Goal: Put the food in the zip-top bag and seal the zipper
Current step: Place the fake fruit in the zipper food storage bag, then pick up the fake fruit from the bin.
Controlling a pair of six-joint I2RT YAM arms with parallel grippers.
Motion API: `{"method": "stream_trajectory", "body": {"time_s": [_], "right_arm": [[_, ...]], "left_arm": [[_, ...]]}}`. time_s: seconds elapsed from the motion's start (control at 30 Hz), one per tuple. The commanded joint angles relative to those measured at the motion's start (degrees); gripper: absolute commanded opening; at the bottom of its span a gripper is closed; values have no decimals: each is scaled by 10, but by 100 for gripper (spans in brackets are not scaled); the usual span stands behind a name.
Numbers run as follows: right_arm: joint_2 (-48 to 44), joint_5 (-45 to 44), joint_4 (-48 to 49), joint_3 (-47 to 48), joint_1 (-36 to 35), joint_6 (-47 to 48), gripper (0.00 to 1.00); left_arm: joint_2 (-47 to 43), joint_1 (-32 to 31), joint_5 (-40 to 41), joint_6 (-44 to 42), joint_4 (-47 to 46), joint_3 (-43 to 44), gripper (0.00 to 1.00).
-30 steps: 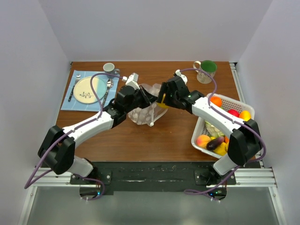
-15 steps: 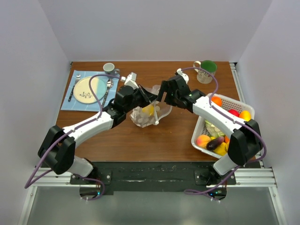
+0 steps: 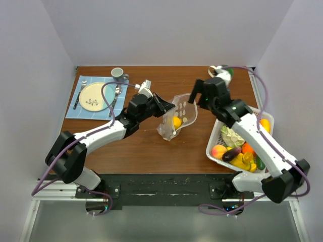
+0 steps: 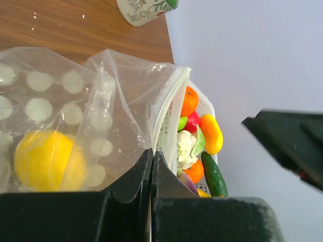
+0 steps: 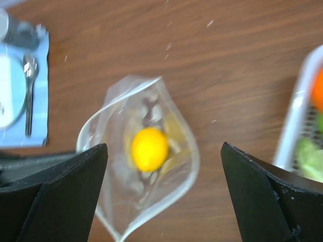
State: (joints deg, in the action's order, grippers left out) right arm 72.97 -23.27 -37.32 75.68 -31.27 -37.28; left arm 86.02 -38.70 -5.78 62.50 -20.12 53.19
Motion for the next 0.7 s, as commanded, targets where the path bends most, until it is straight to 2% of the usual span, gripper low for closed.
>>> {"method": "stream_trajectory", "body": {"time_s": [0.0,0.1,0.27,0.47,0.67], "right_arm": [[-24,4,-22,-26,118,39,99],[-12,17,-14,-36,181,50,99],[29,88,13,-53,270,47,99],[45,127,51,-100,335,36,98],[63,142,89,-131,368,34,98]], "left_arm": [[8,-2,-1,9,-39,2,0],[9,-1,-2,8,-38,3,0],[6,-1,-7,5,-38,4,0],[-1,-1,-8,0,-31,4,0],[1,-1,-12,-1,-31,10,0]]}}
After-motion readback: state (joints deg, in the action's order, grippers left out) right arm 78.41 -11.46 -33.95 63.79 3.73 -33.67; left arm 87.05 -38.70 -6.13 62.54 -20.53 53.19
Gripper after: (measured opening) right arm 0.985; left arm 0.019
